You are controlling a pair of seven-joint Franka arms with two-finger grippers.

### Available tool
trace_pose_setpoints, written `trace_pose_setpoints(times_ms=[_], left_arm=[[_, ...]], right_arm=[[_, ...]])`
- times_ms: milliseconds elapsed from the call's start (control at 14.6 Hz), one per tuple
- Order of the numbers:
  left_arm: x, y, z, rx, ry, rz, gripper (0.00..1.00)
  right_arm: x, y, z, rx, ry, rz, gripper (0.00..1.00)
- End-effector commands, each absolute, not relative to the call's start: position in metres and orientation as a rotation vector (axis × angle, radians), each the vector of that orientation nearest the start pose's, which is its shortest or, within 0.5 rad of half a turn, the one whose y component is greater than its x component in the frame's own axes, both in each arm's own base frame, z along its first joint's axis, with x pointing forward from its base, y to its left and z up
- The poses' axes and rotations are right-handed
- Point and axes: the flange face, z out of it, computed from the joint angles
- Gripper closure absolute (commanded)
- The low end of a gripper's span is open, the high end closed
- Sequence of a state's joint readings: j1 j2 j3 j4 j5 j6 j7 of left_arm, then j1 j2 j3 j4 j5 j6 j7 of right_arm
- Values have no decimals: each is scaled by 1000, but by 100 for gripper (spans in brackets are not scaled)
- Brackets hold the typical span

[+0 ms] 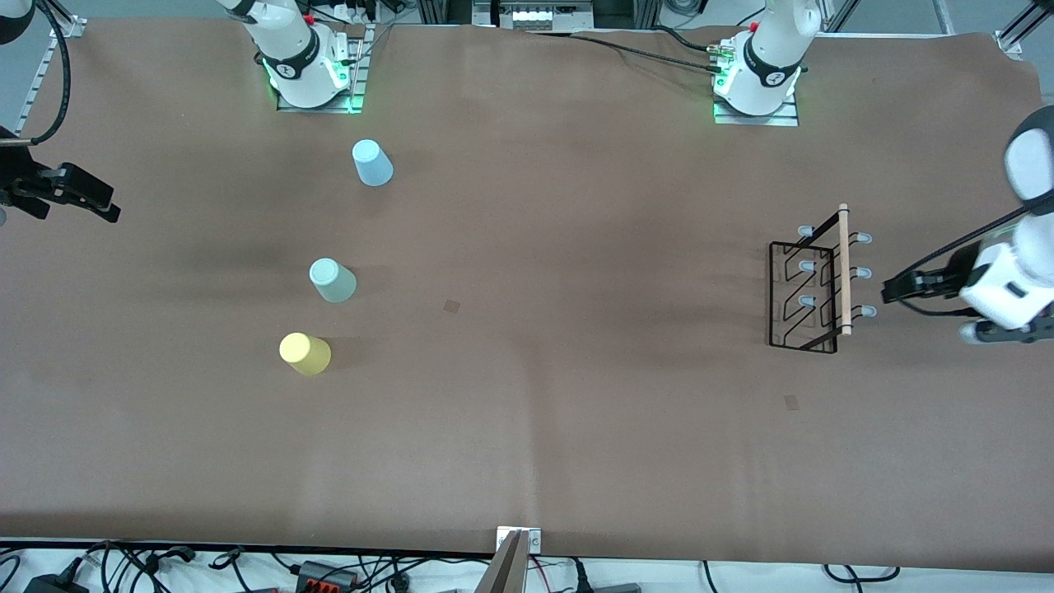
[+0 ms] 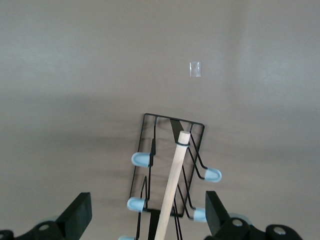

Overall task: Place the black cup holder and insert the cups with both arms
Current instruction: 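Lower the left gripper onto the rack's wooden dowel and grasp it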

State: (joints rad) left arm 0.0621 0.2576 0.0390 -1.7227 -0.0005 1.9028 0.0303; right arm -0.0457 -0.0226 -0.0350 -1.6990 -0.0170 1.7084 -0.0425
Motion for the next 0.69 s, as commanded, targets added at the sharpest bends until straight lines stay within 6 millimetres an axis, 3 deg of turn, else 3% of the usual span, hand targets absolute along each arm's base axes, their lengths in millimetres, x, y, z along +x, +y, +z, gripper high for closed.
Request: trace_pose_setpoints(times_ms=[0,344,618], left_arm=[[609,56,394,-3140,47,80,0],[589,54,354,-3140,103,133,2],[562,51,350,-3146,154,185,4]], right_arm=[[553,-47,594,-3154,54,-47,0],[552,-50,593,-3154,61,-42,0],[551,-52,592,-3154,66,-20,0]])
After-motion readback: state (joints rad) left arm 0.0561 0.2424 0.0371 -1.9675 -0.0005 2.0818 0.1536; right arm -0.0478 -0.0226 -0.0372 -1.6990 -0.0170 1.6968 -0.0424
